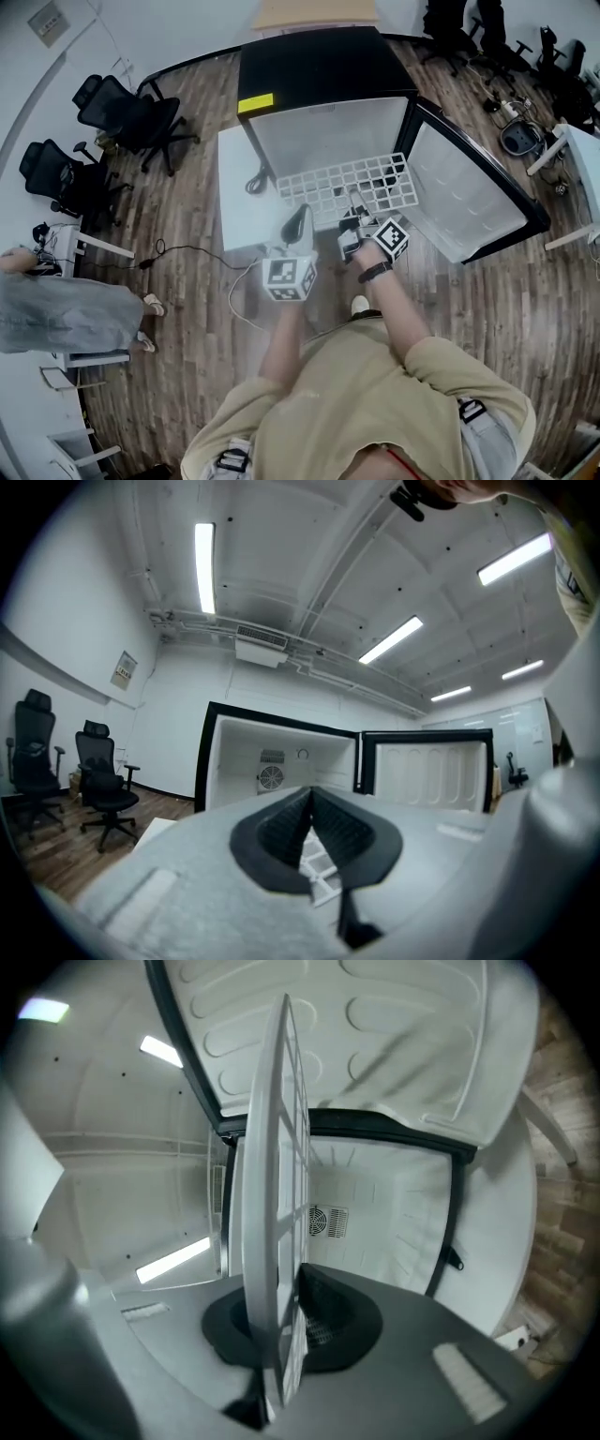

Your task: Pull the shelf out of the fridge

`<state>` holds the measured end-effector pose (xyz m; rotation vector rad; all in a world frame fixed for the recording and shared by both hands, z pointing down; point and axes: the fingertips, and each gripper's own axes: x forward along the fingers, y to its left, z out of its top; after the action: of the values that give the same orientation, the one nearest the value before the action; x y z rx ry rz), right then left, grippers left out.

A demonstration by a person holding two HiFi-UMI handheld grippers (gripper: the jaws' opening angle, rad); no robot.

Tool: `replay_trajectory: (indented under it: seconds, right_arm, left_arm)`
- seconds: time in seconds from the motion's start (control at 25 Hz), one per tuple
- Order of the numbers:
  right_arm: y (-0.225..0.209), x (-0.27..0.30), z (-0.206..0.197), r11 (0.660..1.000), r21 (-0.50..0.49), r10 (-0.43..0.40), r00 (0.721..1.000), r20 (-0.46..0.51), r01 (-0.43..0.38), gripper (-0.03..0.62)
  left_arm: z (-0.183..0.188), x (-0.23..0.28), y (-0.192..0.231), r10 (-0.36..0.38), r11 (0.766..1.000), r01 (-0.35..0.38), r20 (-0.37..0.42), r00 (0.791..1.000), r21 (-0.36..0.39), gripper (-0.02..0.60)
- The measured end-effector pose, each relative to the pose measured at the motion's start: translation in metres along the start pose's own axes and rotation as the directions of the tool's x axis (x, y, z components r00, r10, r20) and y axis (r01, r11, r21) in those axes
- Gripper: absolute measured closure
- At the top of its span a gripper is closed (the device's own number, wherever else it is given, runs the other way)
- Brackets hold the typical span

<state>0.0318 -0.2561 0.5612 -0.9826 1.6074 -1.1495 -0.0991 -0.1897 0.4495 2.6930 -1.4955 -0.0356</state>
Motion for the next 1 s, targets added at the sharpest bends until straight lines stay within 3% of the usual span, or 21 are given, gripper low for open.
replay_trajectory:
  seconds: [0.16,0.32,0.48,0.68,0.76,1.0]
  right_arm:
    - [0.016,-0.019,0.002,0.977,-0.208,-0.038,0.999,0.0,0.037,0.566]
    - [0.041,-0.035,0.012,0.888,-0.458,-0.05,0.999,0.014,0.051,0.566]
    - [0.069,-0.046,0.018,0.756,-0.652,-0.062,0.998,0.006,0.051,0.566]
    - [0.098,-0.054,0.019,0.54,-0.84,-0.081,0.997,0.019,0.059,0.568]
    - [0.109,-0.053,0.017,0.46,-0.886,-0.079,0.997,0.022,0.056,0.568]
    - [0.135,-0.048,0.016,0.272,-0.961,-0.084,0.996,0.036,0.058,0.568]
  left_arm:
    - [-0.006,-0.01,0.001,-0.008,1.0,0.008,-0.005,1.0,-0.011,0.583]
    - [-0.009,-0.015,0.002,-0.024,0.999,0.024,-0.013,1.0,-0.035,0.583]
    - [0.002,-0.011,0.007,-0.028,0.999,0.028,0.002,1.0,-0.028,0.583]
    - [0.005,-0.004,0.007,-0.043,0.999,0.043,0.001,0.999,-0.002,0.583]
    - [0.005,0.0,0.007,-0.045,0.999,0.045,-0.001,0.999,0.006,0.583]
    - [0.008,0.011,0.008,-0.04,0.998,0.04,0.007,0.999,0.038,0.583]
